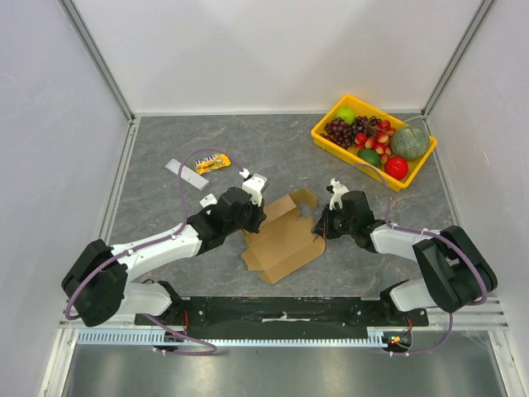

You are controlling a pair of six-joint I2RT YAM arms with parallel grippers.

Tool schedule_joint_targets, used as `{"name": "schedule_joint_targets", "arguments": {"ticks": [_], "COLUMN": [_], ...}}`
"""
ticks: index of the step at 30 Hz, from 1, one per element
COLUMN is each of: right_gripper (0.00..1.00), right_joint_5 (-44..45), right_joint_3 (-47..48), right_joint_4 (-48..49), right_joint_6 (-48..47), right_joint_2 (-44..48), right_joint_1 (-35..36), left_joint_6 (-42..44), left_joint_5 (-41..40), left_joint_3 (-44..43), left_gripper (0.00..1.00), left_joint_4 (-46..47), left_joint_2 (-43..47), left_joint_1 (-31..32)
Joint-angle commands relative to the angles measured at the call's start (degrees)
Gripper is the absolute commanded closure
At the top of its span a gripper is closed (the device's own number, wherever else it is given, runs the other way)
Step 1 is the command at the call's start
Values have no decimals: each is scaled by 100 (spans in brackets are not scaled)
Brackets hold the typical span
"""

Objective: Fold the paper box

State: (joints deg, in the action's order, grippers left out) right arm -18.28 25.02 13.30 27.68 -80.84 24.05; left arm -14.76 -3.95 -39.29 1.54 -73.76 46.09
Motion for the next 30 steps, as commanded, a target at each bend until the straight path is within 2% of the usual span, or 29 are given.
{"name": "schedule_joint_targets", "arguments": {"ticks": [1,8,15,22,25,30], "right_gripper": [93,93,87,72,66,58], "right_joint_5": [229,229,229,465,764,1011], "right_joint_3": [118,161,442,820,1110,1795], "right_joint_4": [32,-99,-495,-741,-960,-1303], "right_joint_6": [-52,-79,-158,-237,-543,-992], "right_joint_2": [-125,102,533,1227,1325,948], "right_joint_1": [3,3,3,-6,-6,-15], "left_joint_6": [-123,-53,-184,-430,-571,-615], "left_joint_5": [43,-97,-220,-879,-968,-1038], "left_joint_3": [-298,-536,-527,-510,-448,-439], "left_gripper": [98,98,98,98,98,98], "left_joint_4": [-93,-119,-14,557,768,918], "left_joint_2": [282,616,617,46,-121,-358], "left_joint_1": [32,164,479,1393,1491,1561]}}
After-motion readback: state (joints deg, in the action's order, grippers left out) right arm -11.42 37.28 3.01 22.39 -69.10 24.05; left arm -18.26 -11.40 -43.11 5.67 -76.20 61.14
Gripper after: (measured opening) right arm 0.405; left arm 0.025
